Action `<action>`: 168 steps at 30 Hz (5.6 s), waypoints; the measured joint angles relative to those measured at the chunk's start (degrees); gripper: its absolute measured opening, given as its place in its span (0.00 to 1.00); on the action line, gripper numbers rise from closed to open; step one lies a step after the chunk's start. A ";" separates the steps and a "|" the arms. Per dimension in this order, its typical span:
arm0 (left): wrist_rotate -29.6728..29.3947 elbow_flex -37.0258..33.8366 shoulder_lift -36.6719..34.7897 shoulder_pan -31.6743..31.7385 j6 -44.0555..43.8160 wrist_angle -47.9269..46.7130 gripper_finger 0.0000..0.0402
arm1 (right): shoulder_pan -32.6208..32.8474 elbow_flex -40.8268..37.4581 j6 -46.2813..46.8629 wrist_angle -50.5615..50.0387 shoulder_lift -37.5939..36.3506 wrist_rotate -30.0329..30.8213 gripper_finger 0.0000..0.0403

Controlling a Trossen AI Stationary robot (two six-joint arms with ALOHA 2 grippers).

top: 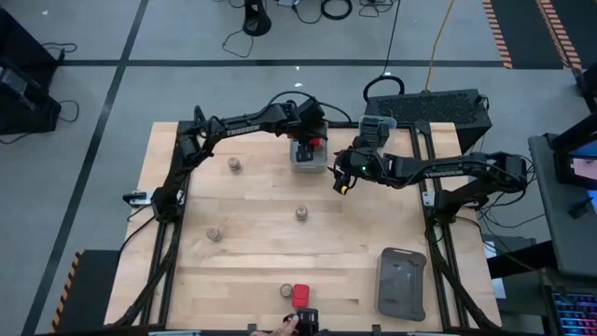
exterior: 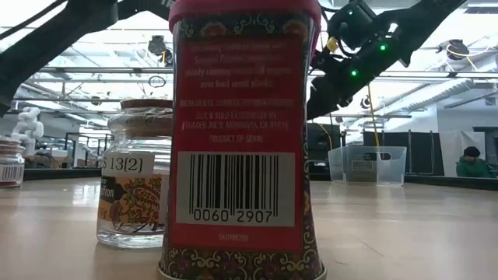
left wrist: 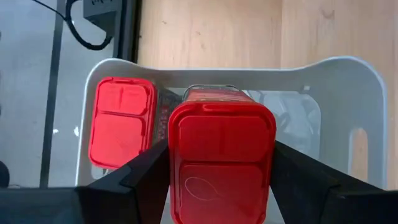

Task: Sort spices by type
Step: Put the red seasoning can into the gray bin

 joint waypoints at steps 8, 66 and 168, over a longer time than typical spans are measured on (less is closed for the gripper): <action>-0.50 -0.02 1.79 -0.04 -0.02 0.79 0.59 | 0.00 0.02 0.00 0.20 0.04 0.00 0.57; -11.02 -0.14 -1.72 -2.42 2.84 -9.92 0.77 | 0.02 0.02 -1.77 -0.24 0.04 0.02 0.57; -6.53 -1.01 0.67 0.02 1.42 -1.75 0.01 | 0.01 0.02 -1.31 -0.21 0.04 0.01 0.57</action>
